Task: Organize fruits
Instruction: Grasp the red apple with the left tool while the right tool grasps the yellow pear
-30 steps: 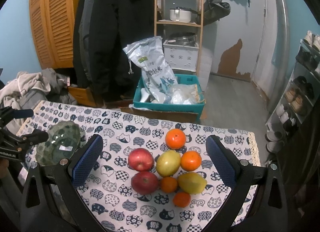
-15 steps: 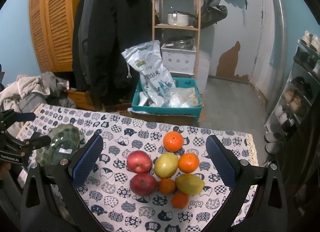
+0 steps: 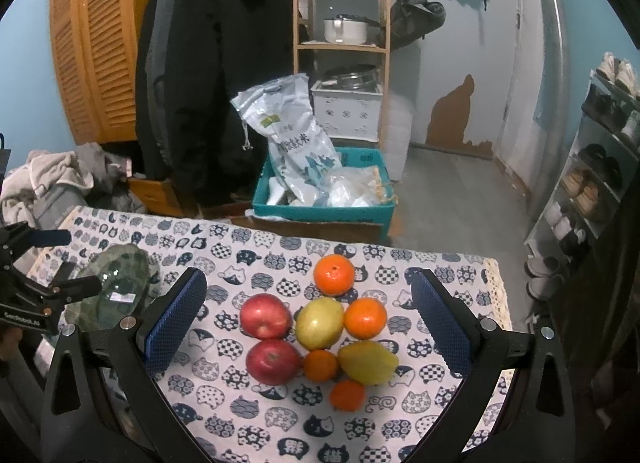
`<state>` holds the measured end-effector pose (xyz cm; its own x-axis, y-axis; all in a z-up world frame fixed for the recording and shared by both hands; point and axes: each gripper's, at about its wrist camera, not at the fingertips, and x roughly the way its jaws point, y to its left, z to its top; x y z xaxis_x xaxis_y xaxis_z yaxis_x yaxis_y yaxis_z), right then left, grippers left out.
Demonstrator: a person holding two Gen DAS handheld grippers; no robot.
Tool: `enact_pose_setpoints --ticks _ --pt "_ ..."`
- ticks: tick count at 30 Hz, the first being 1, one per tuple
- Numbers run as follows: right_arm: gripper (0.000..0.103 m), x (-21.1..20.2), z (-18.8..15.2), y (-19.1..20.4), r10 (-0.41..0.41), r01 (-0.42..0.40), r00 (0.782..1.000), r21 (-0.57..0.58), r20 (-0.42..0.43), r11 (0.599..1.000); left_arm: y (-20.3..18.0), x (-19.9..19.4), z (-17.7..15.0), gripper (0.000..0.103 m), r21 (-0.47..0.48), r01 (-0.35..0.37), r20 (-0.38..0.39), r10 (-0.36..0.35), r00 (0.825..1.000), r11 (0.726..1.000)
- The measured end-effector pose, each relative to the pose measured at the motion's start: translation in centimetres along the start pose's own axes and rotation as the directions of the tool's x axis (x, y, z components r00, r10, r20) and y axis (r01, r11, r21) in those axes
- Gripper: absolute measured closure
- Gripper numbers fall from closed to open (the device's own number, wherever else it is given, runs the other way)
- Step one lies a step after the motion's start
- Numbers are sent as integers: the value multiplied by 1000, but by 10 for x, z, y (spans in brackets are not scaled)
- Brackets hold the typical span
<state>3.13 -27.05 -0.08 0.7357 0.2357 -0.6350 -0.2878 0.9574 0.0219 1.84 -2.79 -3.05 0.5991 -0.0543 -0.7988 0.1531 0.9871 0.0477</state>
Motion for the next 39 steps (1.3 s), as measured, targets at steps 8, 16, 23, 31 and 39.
enact_pose_setpoints --ticks 8,16,23,31,39 --pt "2 25 -2 -25 -1 3 997 26 -80 1000 -14 26 6 3 -11 49 -70 -49 996 999" --pt "2 65 -14 -50 2 4 982 32 -191 999 -35 60 11 3 0 92 -131 -92 987 996" --pt "2 95 -32 -66 12 -9 957 12 -288 1000 -56 91 14 3 -1 136 -176 -134 975 991" --pt "2 136 -58 -81 33 -28 921 19 -389 999 -75 126 10 3 -4 161 -245 -157 957 987" --pt "2 163 -77 -88 60 -56 892 22 -448 998 -89 153 6 3 4 175 -296 -166 941 985"
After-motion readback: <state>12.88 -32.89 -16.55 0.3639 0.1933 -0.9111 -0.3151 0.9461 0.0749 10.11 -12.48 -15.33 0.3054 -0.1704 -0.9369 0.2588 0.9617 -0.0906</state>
